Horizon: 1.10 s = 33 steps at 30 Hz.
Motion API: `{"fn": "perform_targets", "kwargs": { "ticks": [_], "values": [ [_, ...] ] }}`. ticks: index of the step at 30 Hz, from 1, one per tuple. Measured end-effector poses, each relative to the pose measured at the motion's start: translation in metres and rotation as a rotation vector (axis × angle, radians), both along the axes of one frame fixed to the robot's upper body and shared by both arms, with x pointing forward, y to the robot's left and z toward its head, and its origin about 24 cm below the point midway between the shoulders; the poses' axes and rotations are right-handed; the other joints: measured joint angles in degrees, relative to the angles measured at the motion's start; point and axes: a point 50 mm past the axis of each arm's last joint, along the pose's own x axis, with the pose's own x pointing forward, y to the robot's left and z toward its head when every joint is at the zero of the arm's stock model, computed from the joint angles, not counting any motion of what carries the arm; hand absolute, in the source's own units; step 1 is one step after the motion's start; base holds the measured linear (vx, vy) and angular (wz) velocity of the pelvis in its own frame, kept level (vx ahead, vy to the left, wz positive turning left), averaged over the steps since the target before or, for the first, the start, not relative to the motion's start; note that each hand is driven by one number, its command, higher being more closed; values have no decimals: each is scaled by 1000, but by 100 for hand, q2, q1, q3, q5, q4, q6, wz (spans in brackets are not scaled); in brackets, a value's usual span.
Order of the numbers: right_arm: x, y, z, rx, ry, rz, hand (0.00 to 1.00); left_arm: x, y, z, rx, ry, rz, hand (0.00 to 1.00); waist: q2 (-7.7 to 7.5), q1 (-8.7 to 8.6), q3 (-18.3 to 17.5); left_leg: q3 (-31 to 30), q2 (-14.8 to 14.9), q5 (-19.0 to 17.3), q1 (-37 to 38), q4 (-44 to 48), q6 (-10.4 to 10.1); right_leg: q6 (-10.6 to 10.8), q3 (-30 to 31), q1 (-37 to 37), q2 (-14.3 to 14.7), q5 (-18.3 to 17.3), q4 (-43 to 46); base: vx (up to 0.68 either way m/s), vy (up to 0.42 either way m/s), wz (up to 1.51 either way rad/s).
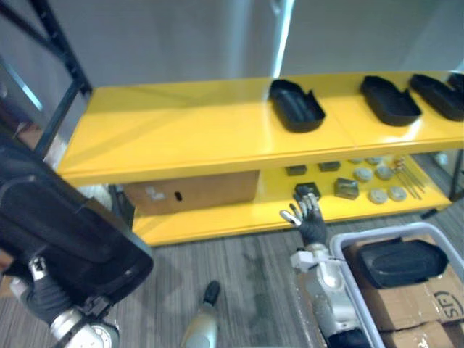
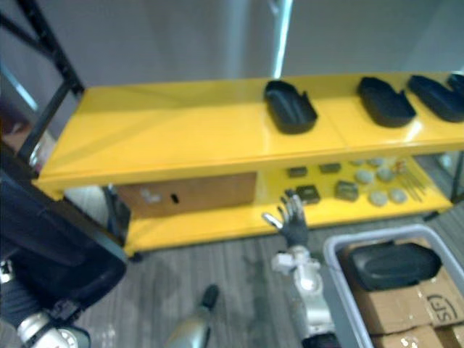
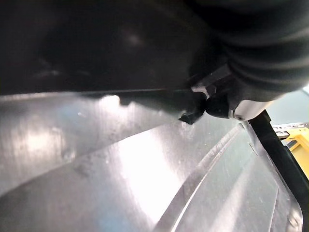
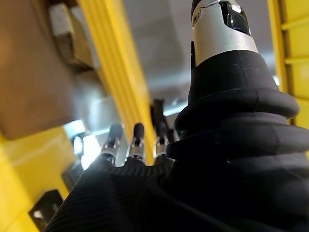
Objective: Walk over and take plastic housings, then place them on the shelf
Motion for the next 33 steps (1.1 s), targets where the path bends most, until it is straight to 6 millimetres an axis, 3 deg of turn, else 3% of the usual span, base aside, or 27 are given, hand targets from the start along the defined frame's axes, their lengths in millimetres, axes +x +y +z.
{"fn": "perform_targets", "kwargs": {
  "ticks": [1, 2, 6, 10, 12, 15, 16, 17, 19, 20, 21, 22, 23, 25, 29, 31, 32, 33],
  "values": [
    [-1, -3, 1, -19, -4, -23, 0, -4, -3, -2, -13, 5, -33, 100, 87, 28, 54, 83, -147, 103, -106, 834, 104, 46, 48, -90, -50, 2, 38, -93, 59, -2],
    [-4, -5, 4, -25, -23, -35, 0, -9, -5, 2, -8, -6, -51, 100, 164, -28, 5, 227, -168, 86, 47, 622, -99, 103, 79, -169, 6, -14, 87, -69, 18, 6],
    [-8, -9, 16, -57, -79, -47, 0, -8, -9, 26, 52, -131, -99, 100, 134, -39, 7, 221, -259, 393, 225, 65, -77, 134, 6, -249, -111, -18, 131, -38, -5, 7],
    [-8, -17, 18, -76, -87, -59, 0, 2, -14, 49, 145, -242, -195, 100, 62, -48, 39, 180, -557, 382, 491, 6, -25, 193, -11, 6, -372, 33, 316, 53, 26, 19],
    [-9, -26, 18, -87, -81, -85, 0, 7, -14, 55, 191, -255, -237, 100, 60, -86, 40, 108, -641, 330, 565, 1, 23, 119, 22, 1, -474, 77, 647, 44, 48, 34],
    [-10, -36, 16, -95, -73, -113, 0, 9, -13, 58, 238, -239, -276, 100, 50, -164, 54, 48, -657, 210, 922, -113, 57, -488, 473, -307, -707, 502, 1834, 60, 63, 15],
    [-10, -39, 17, -94, -78, -117, 0, 8, -10, 59, 267, -216, -265, 100, 23, -178, 66, 50, -664, 147, 1094, -158, 102, -622, 786, -548, -817, 939, 2415, 82, 49, 1],
    [-10, -40, 17, -92, -81, -117, 0, 8, -8, 59, 274, -210, -262, 100, 7, -178, 75, 69, -662, 129, 1160, -195, 117, -681, 917, -658, -847, 1136, 2604, 165, 72, -4],
    [-11, -44, 17, -85, -83, -131, 0, 6, -3, 59, 282, -184, -243, 100, -9, -185, 74, 120, -653, 97, 1333, -371, 162, -775, 1344, -991, -868, 1854, 3008, 194, 64, -5],
    [-13, -46, 16, -79, -81, -143, 0, 7, -2, 59, 290, -171, -241, 100, 3, -213, 73, 114, -647, 54, 1405, -401, 227, -750, 1500, -1170, -877, 2440, 3214, 176, 33, 0],
    [-14, -46, 15, -74, -77, -144, 0, 8, -2, 60, 309, -166, -242, 100, 8, -220, 81, 61, -608, 11, 1467, -408, 291, -730, 1607, -1302, -884, 2566, 3396, 219, 13, 6],
    [-14, -45, 15, -70, -79, -133, 0, 10, -1, 62, 331, -161, -238, 100, 59, -278, 108, -31, -588, -63, 1511, -383, 403, -604, 1601, -1478, -841, 1568, 3619, 198, -16, 10],
    [-13, -44, 16, -73, -89, -121, 0, 14, -2, 63, 323, -165, -238, 100, 50, -343, 104, -77, -550, -116, 1605, -381, 466, -570, 1568, -1652, -702, 889, 3552, 203, -22, 10],
    [-14, -46, 17, -81, -91, -124, 0, 22, -8, 63, 299, -177, -260, 100, 100, -417, 123, -136, -507, -233, 1763, -344, 504, -623, 1616, -1742, -437, 491, 2837, 128, -48, 15],
    [-19, -53, 30, -105, -144, -133, 0, 38, -24, 62, 269, -192, -322, 100, 156, -597, 150, -367, -440, -532, 1778, -20, 420, -638, 2274, -1917, 91, 422, 1300, 72, -124, 36],
    [-24, -56, 51, -126, -232, -139, 0, 42, -30, 61, 267, -189, -362, 100, 12, -696, 72, -495, -491, -735, 1624, 205, 241, -614, 2756, -1718, 364, 337, 239, 38, -197, 73],
    [-25, -59, 56, -133, -253, -146, 0, 44, -33, 61, 266, -190, -375, 100, -73, -737, 20, -513, -531, -776, 1588, 242, 229, -375, 2851, -1667, 417, 418, 129, 137, -309, 119],
    [-32, -69, 64, -131, -288, -174, 0, 46, -41, 60, 258, -188, -413, 100, -85, -810, -81, -244, -454, -941, 1486, 738, 324, -313, 2717, -1573, 404, 546, 148, 182, -254, 108]
  ]
}}
